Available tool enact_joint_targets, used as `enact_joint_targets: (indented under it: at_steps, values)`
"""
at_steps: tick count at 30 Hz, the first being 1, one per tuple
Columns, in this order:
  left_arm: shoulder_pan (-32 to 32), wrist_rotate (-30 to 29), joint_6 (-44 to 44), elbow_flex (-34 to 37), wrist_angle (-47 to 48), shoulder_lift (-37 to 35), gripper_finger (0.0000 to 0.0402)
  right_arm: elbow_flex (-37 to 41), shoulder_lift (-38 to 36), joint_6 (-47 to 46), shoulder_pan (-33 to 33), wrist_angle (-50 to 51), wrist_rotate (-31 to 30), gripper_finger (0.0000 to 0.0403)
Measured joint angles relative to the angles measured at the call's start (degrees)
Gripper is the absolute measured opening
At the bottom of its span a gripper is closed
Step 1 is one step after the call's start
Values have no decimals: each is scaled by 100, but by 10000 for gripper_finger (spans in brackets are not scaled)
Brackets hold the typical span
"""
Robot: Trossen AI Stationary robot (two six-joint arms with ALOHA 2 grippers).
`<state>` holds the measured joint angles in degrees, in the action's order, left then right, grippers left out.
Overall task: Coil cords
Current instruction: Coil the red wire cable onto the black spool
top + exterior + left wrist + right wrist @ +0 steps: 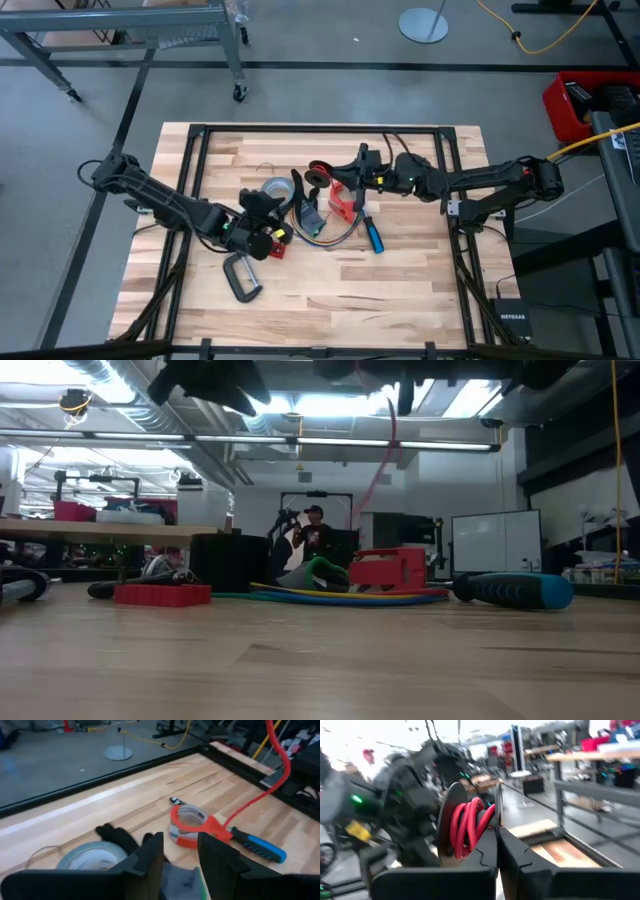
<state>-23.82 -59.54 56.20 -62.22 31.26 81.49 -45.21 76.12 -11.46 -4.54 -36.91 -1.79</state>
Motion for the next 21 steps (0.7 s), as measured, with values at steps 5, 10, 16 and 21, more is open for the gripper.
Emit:
enact_joint_targets:
  at_steps: [5, 10, 16, 21]
  values:
    - [-2, -13, -716, 0, -775, 260, 111, -55, 0, -6, 0, -426, 347, 1]
    - [1, -6, -1492, 0, -1456, 520, 111, -332, 0, -11, 0, -424, 825, 1]
    - [-2, 298, -2309, 0, -2341, 812, 111, -588, -2, 0, 2, -419, 1360, 1]
    - [0, 694, -2871, 0, -2914, 945, 111, -590, -2, 68, 2, -344, 1526, 1]
